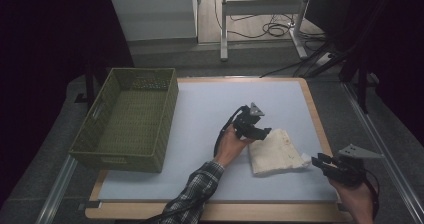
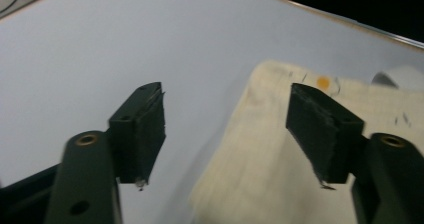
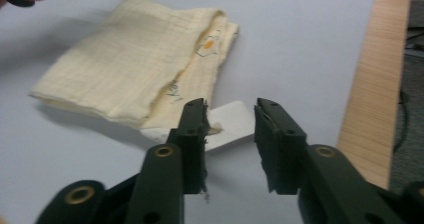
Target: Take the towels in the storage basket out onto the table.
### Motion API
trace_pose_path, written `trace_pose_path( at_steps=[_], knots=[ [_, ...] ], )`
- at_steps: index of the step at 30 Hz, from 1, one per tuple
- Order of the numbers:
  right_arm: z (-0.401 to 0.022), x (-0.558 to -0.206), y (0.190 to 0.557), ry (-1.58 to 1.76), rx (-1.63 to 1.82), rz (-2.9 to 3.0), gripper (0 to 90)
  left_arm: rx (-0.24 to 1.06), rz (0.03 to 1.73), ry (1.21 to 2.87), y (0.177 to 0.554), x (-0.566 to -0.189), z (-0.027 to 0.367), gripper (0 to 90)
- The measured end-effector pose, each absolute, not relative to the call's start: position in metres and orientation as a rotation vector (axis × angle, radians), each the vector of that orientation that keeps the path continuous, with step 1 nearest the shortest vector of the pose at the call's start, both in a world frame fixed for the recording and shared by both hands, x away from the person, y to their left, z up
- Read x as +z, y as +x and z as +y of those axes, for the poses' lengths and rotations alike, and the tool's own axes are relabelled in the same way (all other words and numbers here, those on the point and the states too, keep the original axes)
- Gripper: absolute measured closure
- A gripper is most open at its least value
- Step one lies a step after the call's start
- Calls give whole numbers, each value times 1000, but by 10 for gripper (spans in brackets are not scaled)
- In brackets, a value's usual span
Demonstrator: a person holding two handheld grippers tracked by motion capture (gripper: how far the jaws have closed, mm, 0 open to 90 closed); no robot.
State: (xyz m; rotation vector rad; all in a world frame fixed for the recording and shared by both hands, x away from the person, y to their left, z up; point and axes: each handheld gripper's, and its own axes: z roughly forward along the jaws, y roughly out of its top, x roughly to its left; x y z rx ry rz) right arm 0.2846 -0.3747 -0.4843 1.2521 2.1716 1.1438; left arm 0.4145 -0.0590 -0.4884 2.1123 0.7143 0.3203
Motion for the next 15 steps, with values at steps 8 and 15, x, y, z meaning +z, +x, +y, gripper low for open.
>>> trace_pose_path(
  at_steps=[8,15],
  knots=[
    [-336,-486,296,1168,1174,2292,720,298,832,2144,388,-510,-6,181],
    [-314,-495,305,1155,1131,2353,681,290,926,2164,361,-529,37,121]
  ],
)
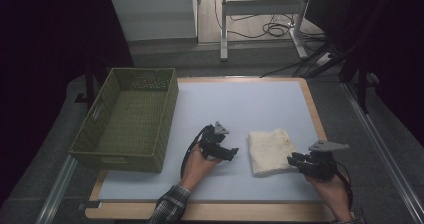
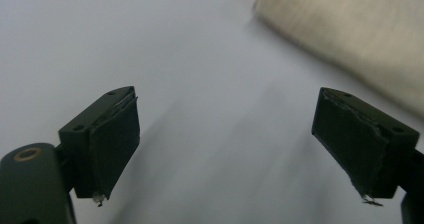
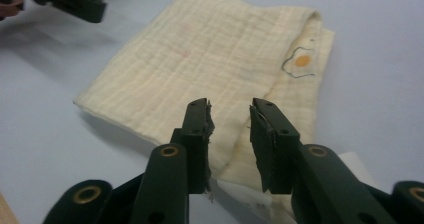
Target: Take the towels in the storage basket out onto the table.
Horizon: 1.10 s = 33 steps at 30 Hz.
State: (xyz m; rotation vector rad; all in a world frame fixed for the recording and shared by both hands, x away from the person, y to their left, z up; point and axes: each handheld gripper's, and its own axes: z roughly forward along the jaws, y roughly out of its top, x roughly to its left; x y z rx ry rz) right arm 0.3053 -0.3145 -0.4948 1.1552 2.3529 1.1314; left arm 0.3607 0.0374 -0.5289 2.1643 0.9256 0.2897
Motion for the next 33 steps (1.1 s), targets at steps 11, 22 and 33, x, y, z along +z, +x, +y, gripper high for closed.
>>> trace_pose_path(
  at_steps=[11,22,33],
  knots=[
    [-304,-511,313,1167,1033,2412,867,364,1022,2158,317,-546,93,83],
    [-305,-475,309,1109,1066,2347,888,371,1032,2157,316,-546,94,77],
    [-336,-492,316,1248,999,2328,887,371,1036,2154,316,-547,94,77]
  ],
)
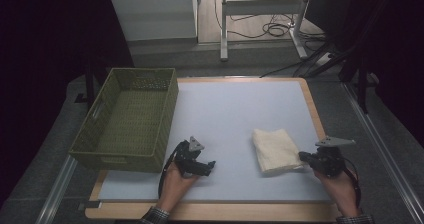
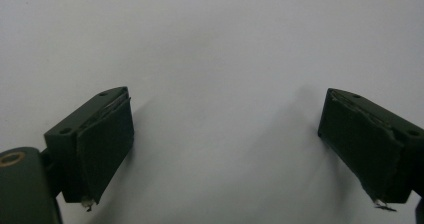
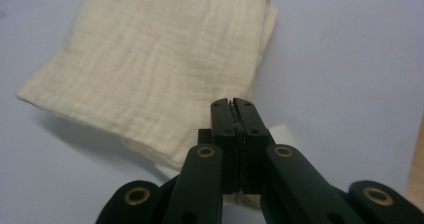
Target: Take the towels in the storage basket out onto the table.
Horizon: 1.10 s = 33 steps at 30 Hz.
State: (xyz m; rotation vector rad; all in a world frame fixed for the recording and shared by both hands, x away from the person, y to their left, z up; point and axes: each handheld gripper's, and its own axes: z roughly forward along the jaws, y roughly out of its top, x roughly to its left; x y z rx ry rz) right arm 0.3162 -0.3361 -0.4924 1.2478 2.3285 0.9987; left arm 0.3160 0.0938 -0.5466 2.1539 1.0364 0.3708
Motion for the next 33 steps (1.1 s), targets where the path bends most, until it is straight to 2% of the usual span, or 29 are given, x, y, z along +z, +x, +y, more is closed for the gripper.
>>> trace_pose_path(
  at_steps=[4,6,10,11,12,14,22,33],
  knots=[
    [-339,-503,318,1283,1019,2345,868,371,1036,2154,316,-547,94,78],
    [-337,-507,319,1281,996,2348,725,373,1036,2154,316,-547,94,78],
    [-336,-509,319,1299,998,2357,708,373,1035,2154,316,-547,94,78],
    [-336,-510,318,1305,1005,2360,725,373,1035,2154,316,-547,94,78],
    [-337,-511,317,1315,1029,2371,837,373,1035,2154,316,-547,94,78],
    [-336,-510,315,1311,1017,2374,863,373,1035,2154,316,-547,94,78],
    [-328,-488,312,1248,1049,2359,869,374,1035,2154,316,-547,94,78],
    [-257,-467,331,1064,1113,2461,871,375,1033,2154,316,-547,94,79]
  ],
)
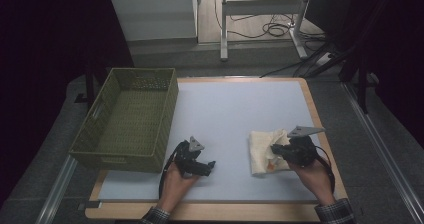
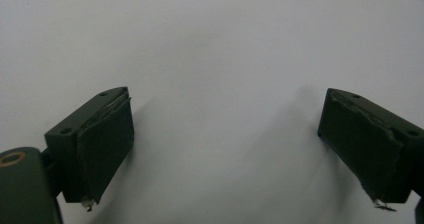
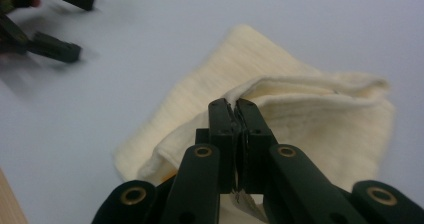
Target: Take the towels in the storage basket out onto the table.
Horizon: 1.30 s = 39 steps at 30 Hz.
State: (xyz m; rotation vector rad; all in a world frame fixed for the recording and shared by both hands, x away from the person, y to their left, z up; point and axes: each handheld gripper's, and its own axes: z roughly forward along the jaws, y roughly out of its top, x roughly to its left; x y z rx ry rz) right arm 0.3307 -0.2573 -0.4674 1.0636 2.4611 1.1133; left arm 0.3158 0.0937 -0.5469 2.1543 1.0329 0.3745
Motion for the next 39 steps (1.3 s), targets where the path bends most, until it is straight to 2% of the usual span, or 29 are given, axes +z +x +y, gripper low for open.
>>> trace_pose_path(
  at_steps=[8,17,26,29,31,36,39],
  knots=[
    [-238,-451,329,982,1117,2450,870,376,1035,2151,316,-547,93,79],
    [-297,-477,319,1176,1039,2390,870,378,1032,2154,316,-547,94,79],
    [-319,-496,314,1273,1040,2365,867,380,1032,2155,316,-547,94,80],
    [-319,-509,314,1286,1018,2409,821,379,1032,2155,316,-547,94,79],
    [-320,-500,315,1269,1047,2381,720,380,1032,2155,316,-547,94,80],
    [-317,-483,324,1250,1066,2329,717,380,1032,2155,316,-547,94,79],
    [-305,-482,342,1246,1041,2336,725,380,1031,2155,316,-547,94,80]
  ],
)
